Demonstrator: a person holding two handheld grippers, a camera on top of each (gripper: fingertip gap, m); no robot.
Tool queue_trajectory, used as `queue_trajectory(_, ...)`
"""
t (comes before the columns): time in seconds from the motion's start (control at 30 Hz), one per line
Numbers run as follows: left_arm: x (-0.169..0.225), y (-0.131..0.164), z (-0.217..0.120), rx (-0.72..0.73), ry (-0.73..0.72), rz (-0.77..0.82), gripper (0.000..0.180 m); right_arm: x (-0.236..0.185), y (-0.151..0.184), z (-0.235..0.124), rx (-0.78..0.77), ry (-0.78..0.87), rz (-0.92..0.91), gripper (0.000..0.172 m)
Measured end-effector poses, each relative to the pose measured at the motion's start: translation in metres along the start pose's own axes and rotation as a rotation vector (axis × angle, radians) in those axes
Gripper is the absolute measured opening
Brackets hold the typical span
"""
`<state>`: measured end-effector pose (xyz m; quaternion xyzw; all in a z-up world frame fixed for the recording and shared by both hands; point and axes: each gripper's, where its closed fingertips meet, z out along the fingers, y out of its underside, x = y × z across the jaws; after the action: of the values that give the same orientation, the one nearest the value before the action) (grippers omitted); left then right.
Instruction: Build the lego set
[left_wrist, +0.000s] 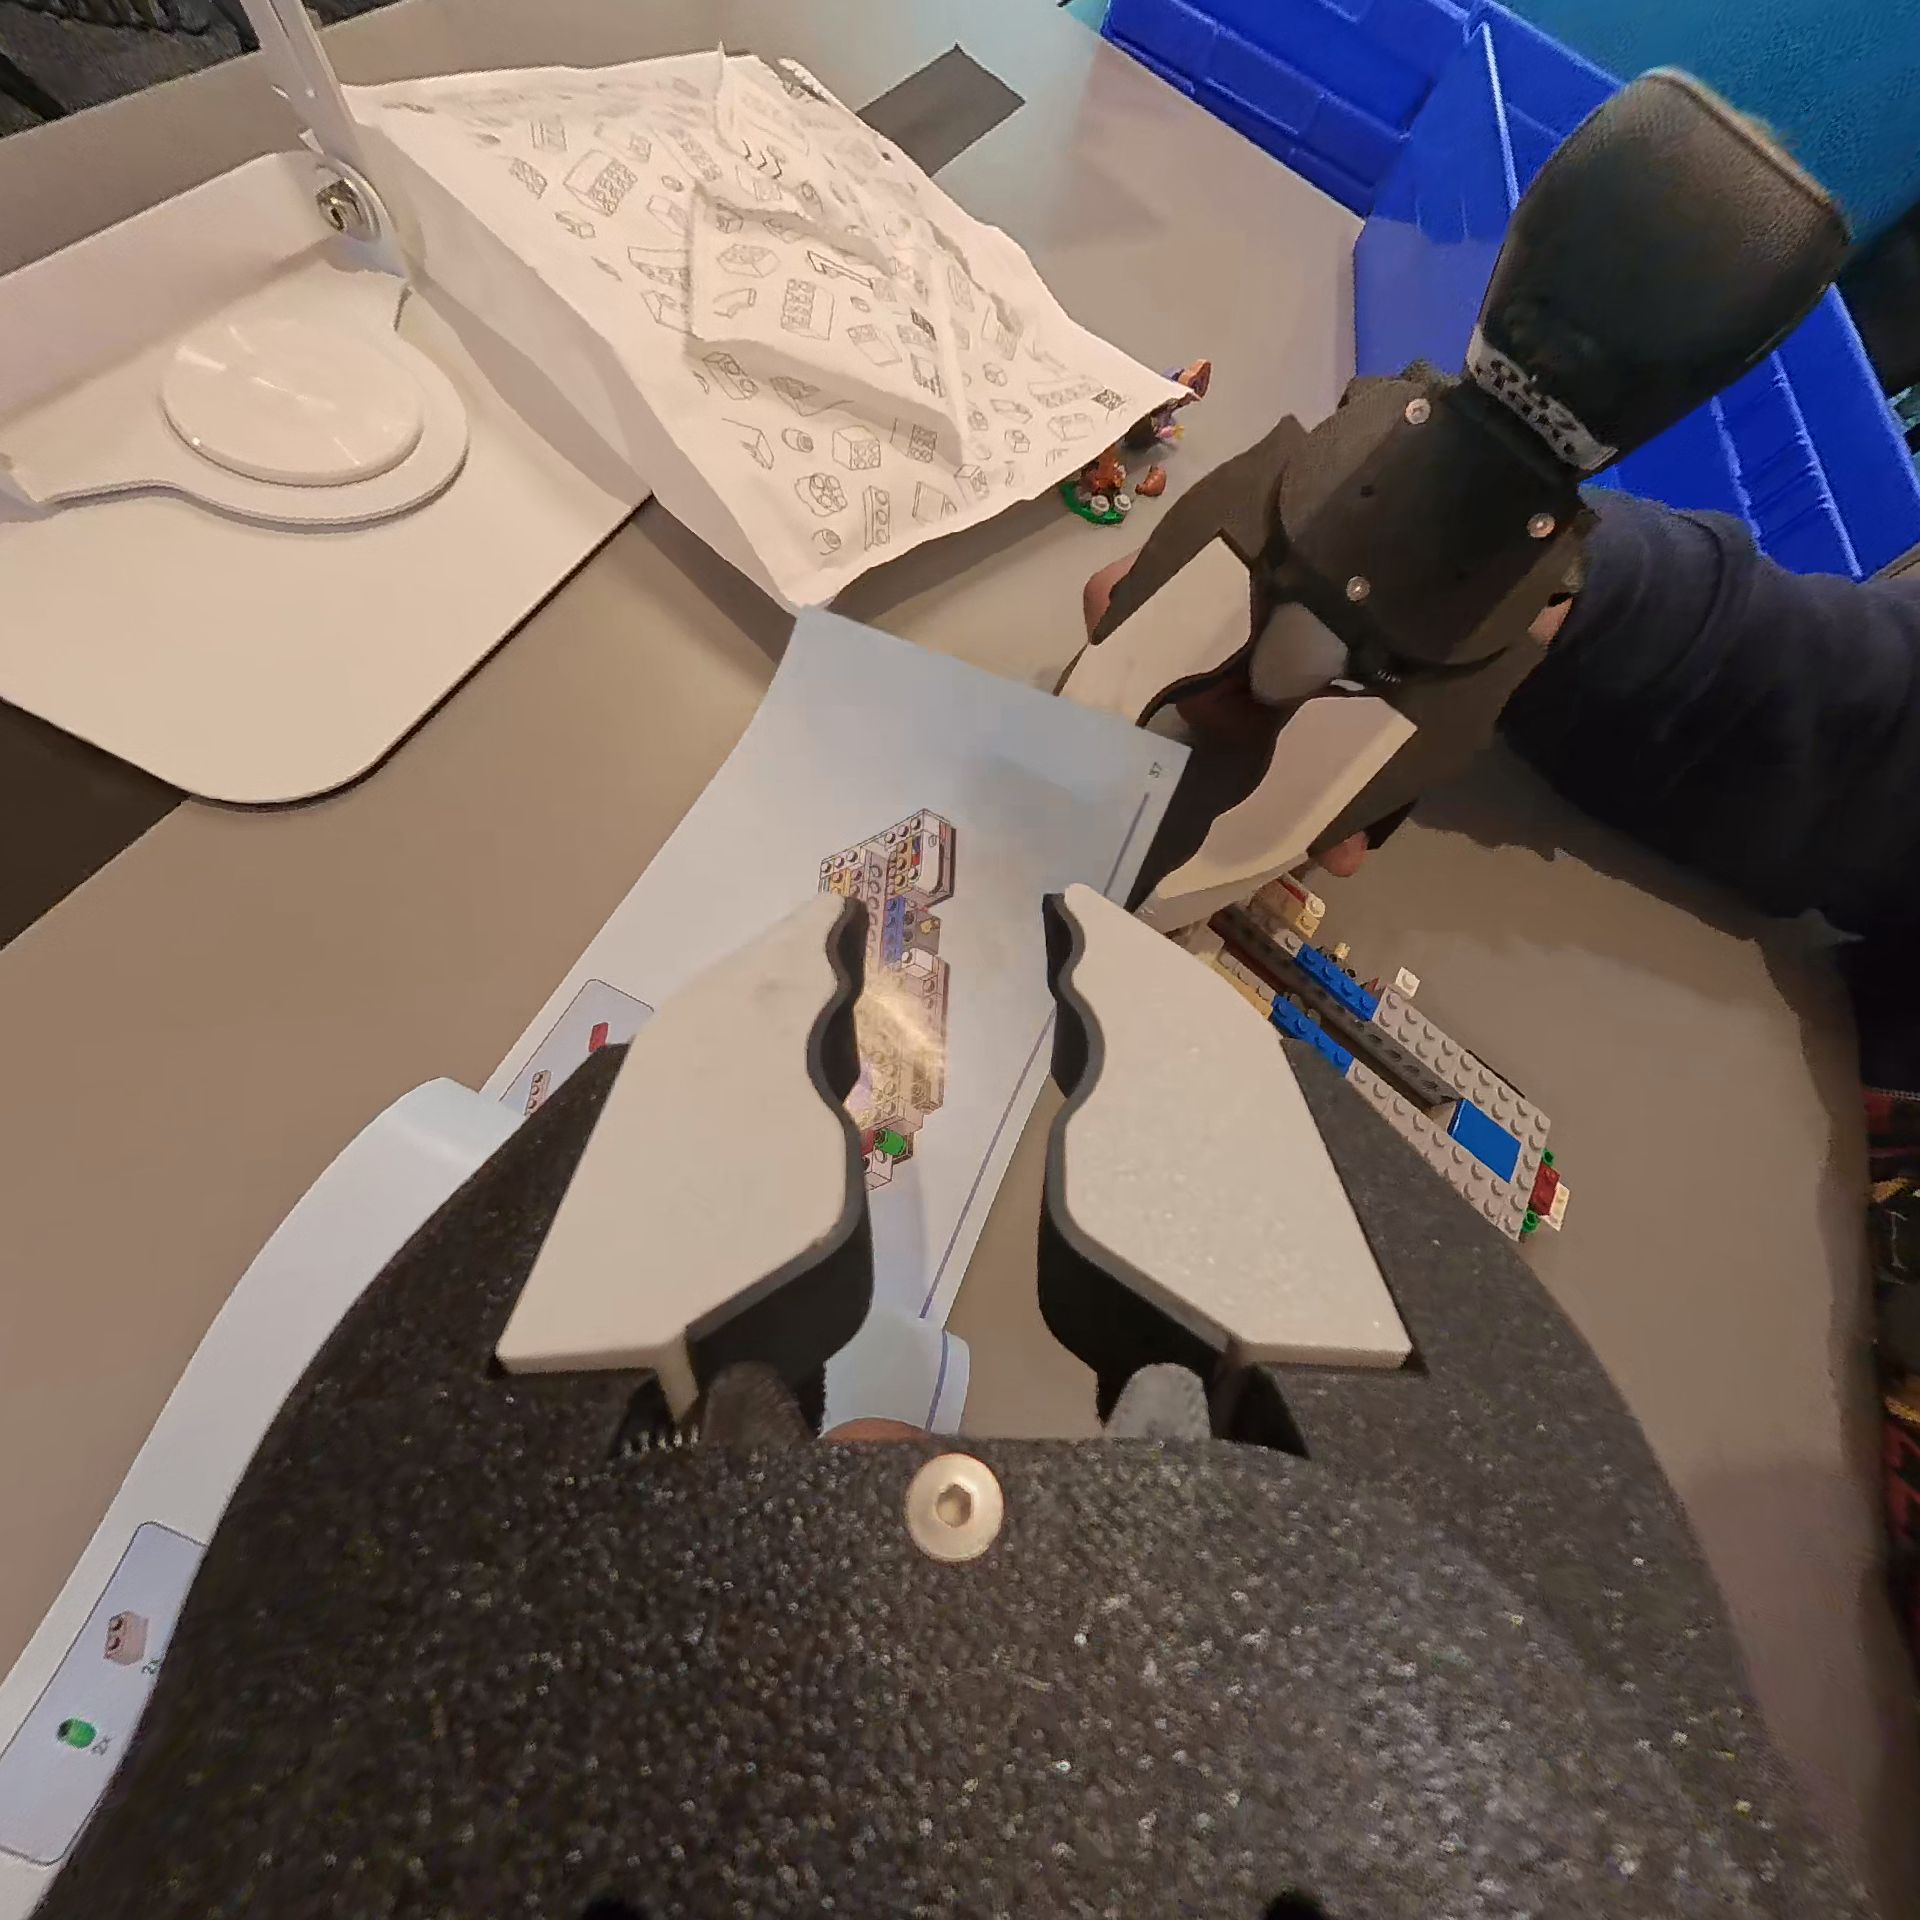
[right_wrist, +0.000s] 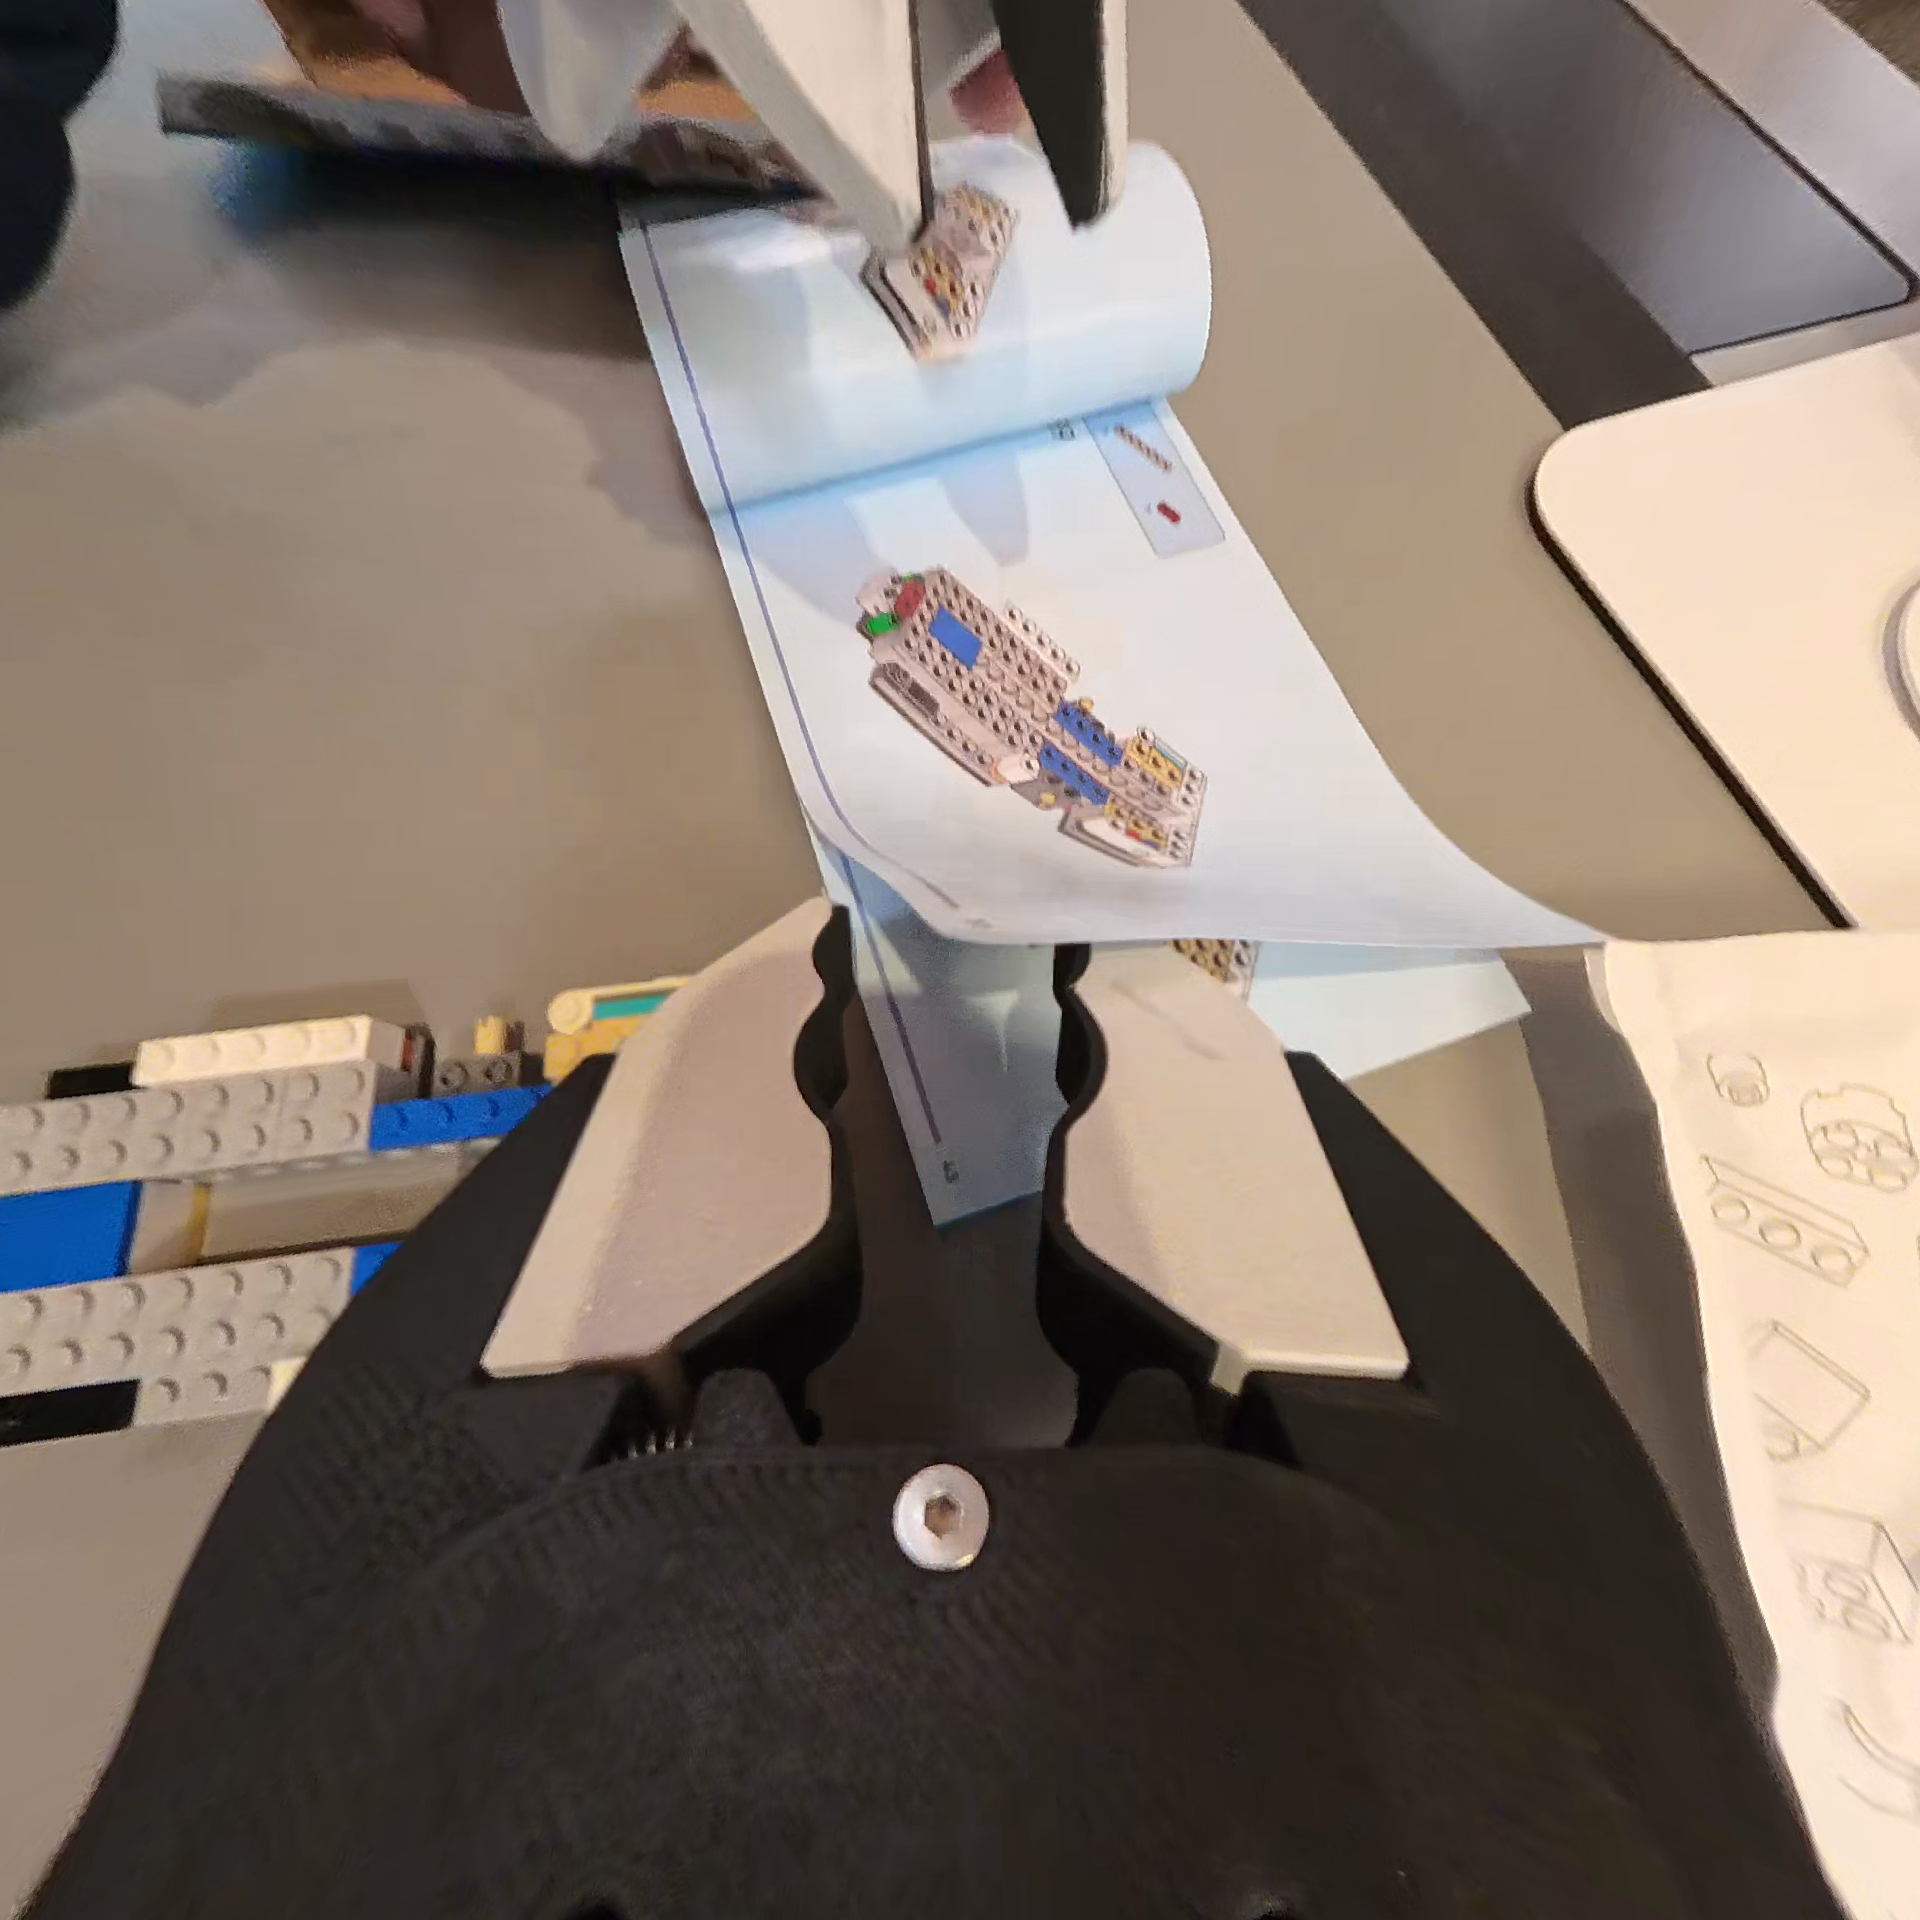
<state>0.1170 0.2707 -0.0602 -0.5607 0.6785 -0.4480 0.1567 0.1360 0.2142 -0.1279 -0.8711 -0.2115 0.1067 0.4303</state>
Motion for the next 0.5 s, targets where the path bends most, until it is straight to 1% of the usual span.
queue_trajectory(0.07,0.002,0.0,0.002,-0.002,0.006,0.003,0.034,0.001,0.005,-0.001,-0.018,0.014,-0.013,0.037)
queue_trajectory(0.3,0.006,0.003,0.008,-0.022,0.014,0.013,0.034,0.001,0.005,-0.001,-0.016,0.026,-0.037,0.037)
queue_trajectory(0.5,0.011,0.005,0.015,-0.034,0.03,0.02,0.034,0.005,-0.007,-0.001,0.028,0.061,-0.061,0.037)
